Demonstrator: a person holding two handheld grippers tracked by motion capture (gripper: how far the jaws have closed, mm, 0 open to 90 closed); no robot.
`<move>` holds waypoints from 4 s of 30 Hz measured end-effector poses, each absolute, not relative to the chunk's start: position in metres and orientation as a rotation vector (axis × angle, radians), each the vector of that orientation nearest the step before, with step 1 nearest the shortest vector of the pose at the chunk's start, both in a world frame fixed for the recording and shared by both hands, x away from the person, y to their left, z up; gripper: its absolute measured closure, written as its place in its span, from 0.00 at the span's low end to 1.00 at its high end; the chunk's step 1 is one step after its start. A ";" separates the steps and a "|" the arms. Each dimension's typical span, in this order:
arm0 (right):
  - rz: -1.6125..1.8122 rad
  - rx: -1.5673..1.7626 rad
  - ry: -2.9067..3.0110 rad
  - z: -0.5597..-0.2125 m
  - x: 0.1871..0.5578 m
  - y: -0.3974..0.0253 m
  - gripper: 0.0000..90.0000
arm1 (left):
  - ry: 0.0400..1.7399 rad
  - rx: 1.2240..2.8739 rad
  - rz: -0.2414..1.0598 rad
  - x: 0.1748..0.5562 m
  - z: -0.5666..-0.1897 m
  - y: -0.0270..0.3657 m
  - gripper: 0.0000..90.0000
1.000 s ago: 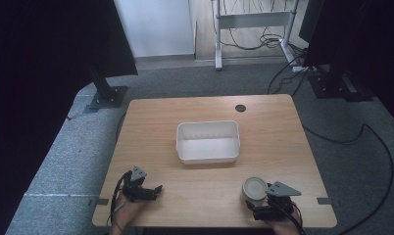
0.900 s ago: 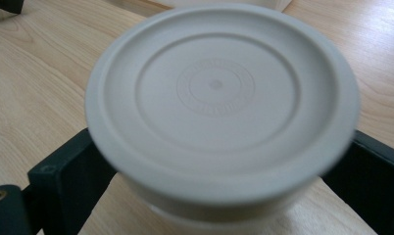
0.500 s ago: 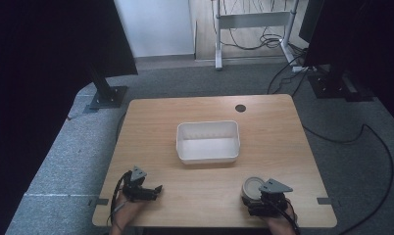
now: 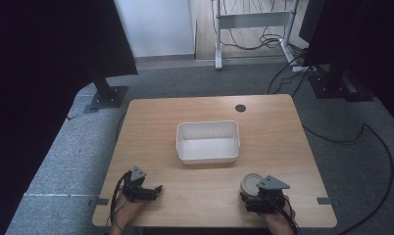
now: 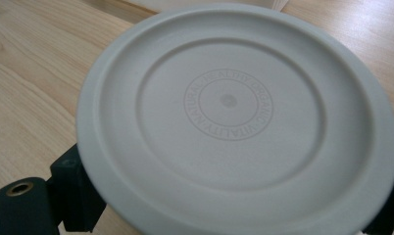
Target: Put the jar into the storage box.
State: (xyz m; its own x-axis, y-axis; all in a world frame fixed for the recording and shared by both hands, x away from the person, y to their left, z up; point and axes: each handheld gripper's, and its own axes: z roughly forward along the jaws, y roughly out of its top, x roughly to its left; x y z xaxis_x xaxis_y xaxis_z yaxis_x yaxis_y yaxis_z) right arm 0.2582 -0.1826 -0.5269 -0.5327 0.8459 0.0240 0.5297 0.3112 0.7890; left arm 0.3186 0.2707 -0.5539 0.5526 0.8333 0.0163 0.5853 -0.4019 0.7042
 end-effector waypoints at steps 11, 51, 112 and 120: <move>1.100 1.199 2.193 -0.519 0.270 -0.168 0.11 | 1.135 2.134 0.488 0.319 -0.554 0.271 0.00; 1.176 1.150 2.210 -0.486 0.319 -0.131 0.11 | 1.133 2.139 0.487 0.319 -0.554 0.271 0.00; 1.121 1.161 2.183 -0.491 0.414 -0.051 0.11 | 1.126 2.141 0.483 0.319 -0.554 0.271 0.00; 1.081 1.165 2.195 -0.503 0.421 -0.038 0.11 | 1.125 2.142 0.483 0.319 -0.554 0.271 0.00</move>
State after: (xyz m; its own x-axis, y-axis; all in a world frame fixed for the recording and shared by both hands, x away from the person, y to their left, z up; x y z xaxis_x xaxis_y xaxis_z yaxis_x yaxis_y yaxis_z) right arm 0.4207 -0.0385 -0.5032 -0.5558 0.8312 -0.0115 0.4977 0.3438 0.7963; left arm 0.3193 0.2707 -0.5538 0.5616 0.8272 0.0176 0.5826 -0.4105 0.7015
